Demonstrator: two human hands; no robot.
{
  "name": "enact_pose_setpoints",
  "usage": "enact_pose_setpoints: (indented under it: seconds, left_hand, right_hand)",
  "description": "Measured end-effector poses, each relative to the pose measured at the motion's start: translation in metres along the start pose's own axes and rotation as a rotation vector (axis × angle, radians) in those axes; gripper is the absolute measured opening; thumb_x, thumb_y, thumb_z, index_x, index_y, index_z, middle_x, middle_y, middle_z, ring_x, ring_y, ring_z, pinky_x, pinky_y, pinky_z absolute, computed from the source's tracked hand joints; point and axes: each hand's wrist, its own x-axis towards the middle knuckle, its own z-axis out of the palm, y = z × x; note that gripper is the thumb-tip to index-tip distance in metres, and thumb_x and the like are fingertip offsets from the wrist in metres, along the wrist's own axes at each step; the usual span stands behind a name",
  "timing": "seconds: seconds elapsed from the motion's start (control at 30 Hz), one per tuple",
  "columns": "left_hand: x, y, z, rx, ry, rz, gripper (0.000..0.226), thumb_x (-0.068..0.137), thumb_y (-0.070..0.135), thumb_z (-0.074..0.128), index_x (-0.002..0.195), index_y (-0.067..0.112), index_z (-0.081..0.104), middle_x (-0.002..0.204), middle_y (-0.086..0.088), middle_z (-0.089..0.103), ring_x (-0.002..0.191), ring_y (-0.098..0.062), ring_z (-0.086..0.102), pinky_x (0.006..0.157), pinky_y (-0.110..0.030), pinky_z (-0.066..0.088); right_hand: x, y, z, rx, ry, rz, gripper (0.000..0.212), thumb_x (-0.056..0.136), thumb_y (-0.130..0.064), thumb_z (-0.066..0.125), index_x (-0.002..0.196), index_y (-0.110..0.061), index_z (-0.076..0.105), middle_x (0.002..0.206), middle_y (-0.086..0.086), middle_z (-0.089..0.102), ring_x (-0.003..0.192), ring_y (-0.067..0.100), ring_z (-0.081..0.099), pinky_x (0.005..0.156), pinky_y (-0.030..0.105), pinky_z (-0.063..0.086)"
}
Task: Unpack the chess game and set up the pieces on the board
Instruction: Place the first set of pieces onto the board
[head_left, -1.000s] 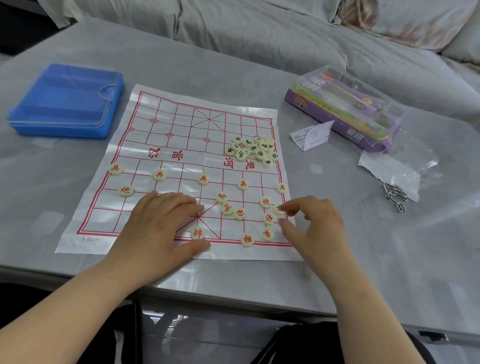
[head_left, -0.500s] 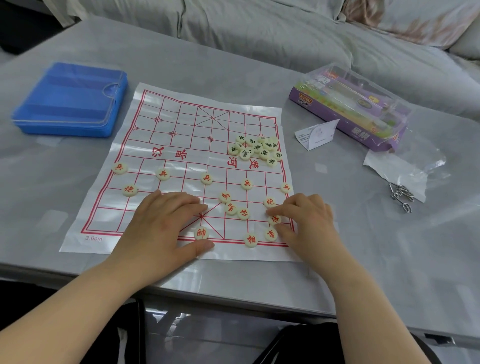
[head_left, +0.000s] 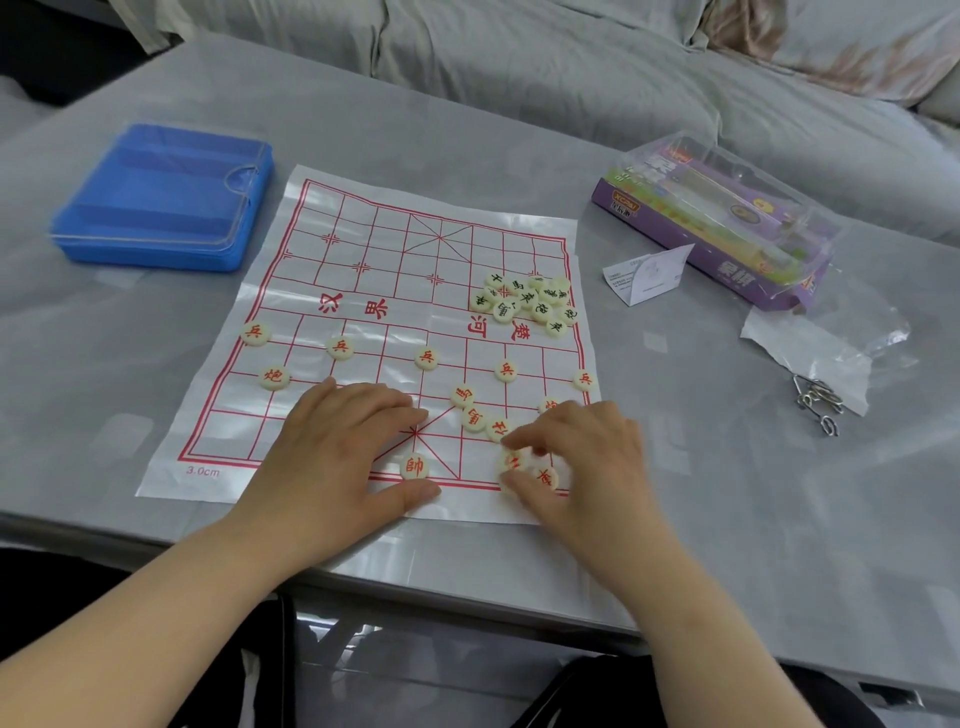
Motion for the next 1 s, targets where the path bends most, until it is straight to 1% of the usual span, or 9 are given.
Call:
enact_pose_setpoints:
  seconds: [0.1,0.27,0.33,0.43,0.53,0.63,0.7,0.83,1.0]
  left_hand:
    - [0.0,0.0,0.001,-0.036,-0.009,-0.005,0.058,0.07,0.06,0.042,0.105,0.019,0.064,0.105,0.0,0.066,0.102,-0.011,0.044,0.101,-0.032,0.029]
    - [0.0,-0.001,0.0,-0.058,-0.011,-0.004,0.058,0.07,0.06,0.043,0.104,0.018,0.063,0.103,-0.002,0.066,0.101,-0.011,0.042,0.096,-0.033,0.022]
    - [0.0,0.0,0.0,-0.044,-0.004,-0.002,0.058,0.071,0.06,0.042,0.104,0.018,0.064,0.103,-0.001,0.066,0.102,-0.012,0.046,0.1,-0.032,0.029]
    - [0.0,0.001,-0.002,-0.009,-0.016,0.001,0.058,0.072,0.06,0.04,0.104,0.019,0.065,0.103,0.0,0.067,0.102,-0.016,0.055,0.092,-0.042,0.031]
    - [0.0,0.001,-0.003,0.004,-0.022,0.006,0.058,0.072,0.06,0.04,0.104,0.019,0.065,0.104,0.0,0.067,0.1,-0.018,0.057,0.09,-0.042,0.031]
    - [0.0,0.001,-0.002,0.043,-0.037,0.016,0.059,0.071,0.06,0.04,0.103,0.018,0.066,0.103,-0.001,0.067,0.095,-0.025,0.064,0.089,-0.043,0.032]
    - [0.001,0.001,-0.002,0.043,-0.041,0.021,0.063,0.072,0.063,0.038,0.104,0.017,0.066,0.103,-0.001,0.067,0.097,-0.024,0.063,0.089,-0.044,0.031]
    - [0.0,0.0,-0.002,0.022,-0.052,0.015,0.076,0.082,0.071,0.016,0.106,0.018,0.065,0.104,-0.001,0.066,0.102,-0.013,0.043,0.091,-0.046,0.028]
    - [0.0,0.001,-0.001,0.018,-0.052,0.017,0.078,0.082,0.071,0.014,0.106,0.018,0.064,0.106,-0.001,0.065,0.102,-0.012,0.041,0.093,-0.047,0.026]
  right_hand:
    - [0.0,-0.016,0.016,-0.042,-0.011,-0.042,0.027,0.067,-0.044,0.044,0.074,-0.032,0.067,0.072,-0.013,0.061,0.079,0.005,0.038,0.07,0.021,0.034]
    - [0.002,-0.02,0.023,-0.089,-0.038,-0.064,0.024,0.064,-0.047,0.047,0.072,-0.036,0.067,0.07,-0.018,0.061,0.069,0.008,0.057,0.064,0.019,0.035]
    - [0.002,-0.015,0.019,-0.033,-0.041,-0.063,0.028,0.066,-0.047,0.047,0.079,-0.033,0.068,0.071,-0.016,0.061,0.071,0.006,0.052,0.067,0.014,0.033]
    - [0.0,0.001,-0.002,0.042,-0.029,0.006,0.026,0.068,-0.039,0.063,0.09,-0.027,0.068,0.074,-0.012,0.06,0.075,0.008,0.045,0.069,0.01,0.024]
    - [-0.008,0.025,-0.024,0.038,-0.157,0.11,0.023,0.081,-0.028,0.064,0.103,-0.031,0.061,0.088,-0.017,0.047,0.09,0.005,0.036,0.072,0.018,0.023]
    - [-0.015,0.036,-0.03,0.036,-0.215,0.169,0.027,0.084,-0.028,0.06,0.11,-0.033,0.056,0.091,-0.019,0.043,0.092,0.004,0.034,0.079,0.018,0.022]
    - [-0.013,0.03,-0.026,0.049,-0.256,0.188,0.031,0.084,-0.031,0.06,0.114,-0.034,0.054,0.096,-0.018,0.044,0.094,0.003,0.033,0.08,0.018,0.022]
    - [-0.013,0.02,-0.014,0.054,-0.295,0.145,0.037,0.084,-0.039,0.057,0.12,-0.037,0.048,0.106,-0.018,0.046,0.095,0.0,0.028,0.079,0.017,0.018]
    - [-0.012,0.019,-0.007,0.094,-0.239,0.204,0.032,0.082,-0.042,0.06,0.109,-0.031,0.05,0.095,-0.019,0.04,0.091,0.002,0.031,0.08,0.017,0.023]
